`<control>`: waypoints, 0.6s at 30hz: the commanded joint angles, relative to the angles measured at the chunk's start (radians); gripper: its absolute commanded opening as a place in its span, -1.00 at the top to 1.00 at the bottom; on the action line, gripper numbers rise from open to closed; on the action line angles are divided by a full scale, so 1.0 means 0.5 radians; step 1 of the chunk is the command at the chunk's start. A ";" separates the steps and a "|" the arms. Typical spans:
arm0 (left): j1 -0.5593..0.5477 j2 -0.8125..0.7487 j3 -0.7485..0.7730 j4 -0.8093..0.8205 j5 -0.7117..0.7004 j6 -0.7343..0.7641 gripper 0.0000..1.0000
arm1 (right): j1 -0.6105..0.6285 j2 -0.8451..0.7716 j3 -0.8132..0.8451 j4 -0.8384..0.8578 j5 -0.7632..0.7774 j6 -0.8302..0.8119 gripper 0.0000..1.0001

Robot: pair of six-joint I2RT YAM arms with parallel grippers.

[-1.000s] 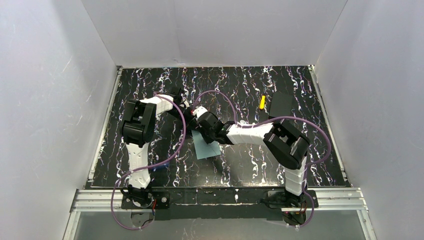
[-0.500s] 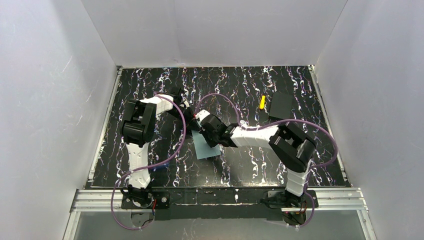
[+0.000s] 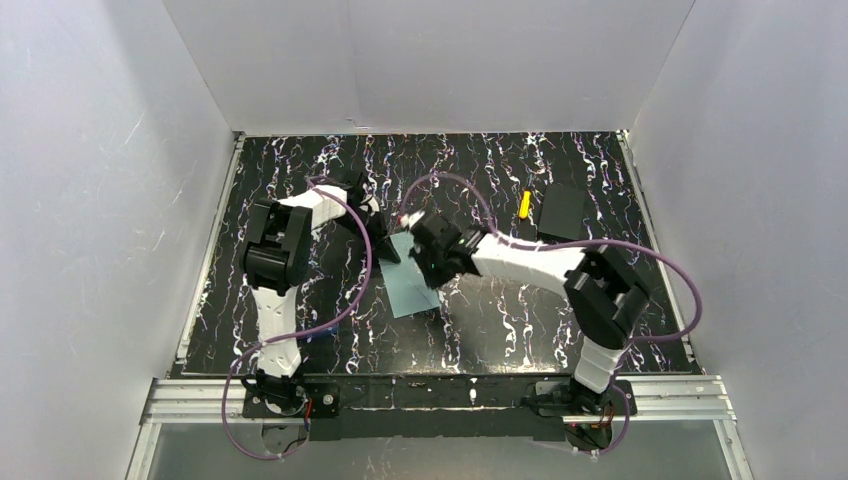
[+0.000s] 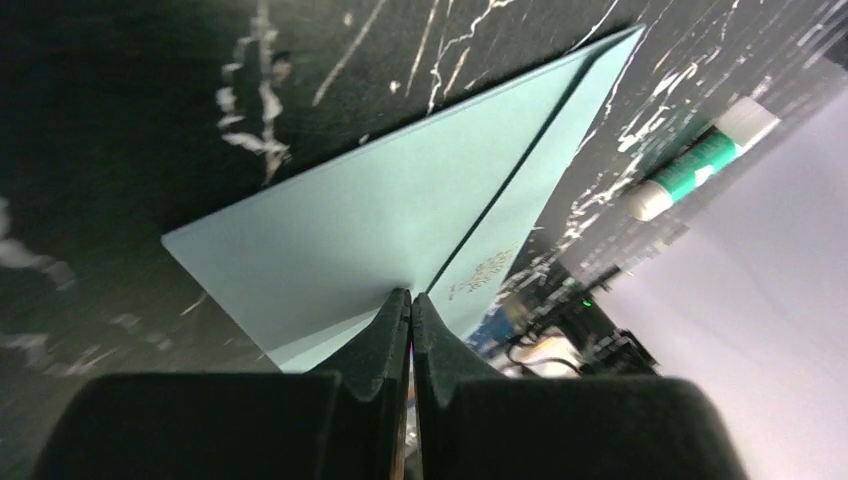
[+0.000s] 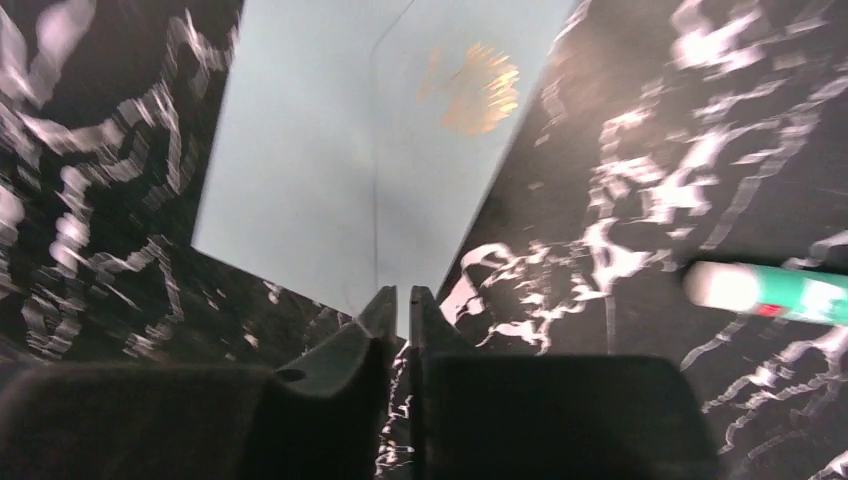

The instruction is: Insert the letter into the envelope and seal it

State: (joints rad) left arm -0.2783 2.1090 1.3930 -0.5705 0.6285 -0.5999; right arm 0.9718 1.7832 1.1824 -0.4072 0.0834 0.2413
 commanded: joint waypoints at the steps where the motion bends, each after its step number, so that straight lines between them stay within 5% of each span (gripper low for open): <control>1: 0.014 -0.269 0.120 -0.197 -0.293 0.224 0.95 | -0.215 -0.299 0.300 -0.092 0.076 0.282 0.49; 8: 0.015 -0.751 0.067 -0.240 -0.441 0.247 0.27 | -0.440 -0.414 0.315 -0.272 0.751 0.677 -0.41; 18: 0.017 -1.308 -0.199 -0.155 -0.747 0.285 -0.29 | -0.669 -0.236 0.273 -0.591 0.756 1.400 -0.33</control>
State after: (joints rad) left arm -0.2737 1.5337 1.3647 -0.6479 0.3397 -0.4774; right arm 0.6624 1.6238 1.3293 -0.6117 0.4355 0.7609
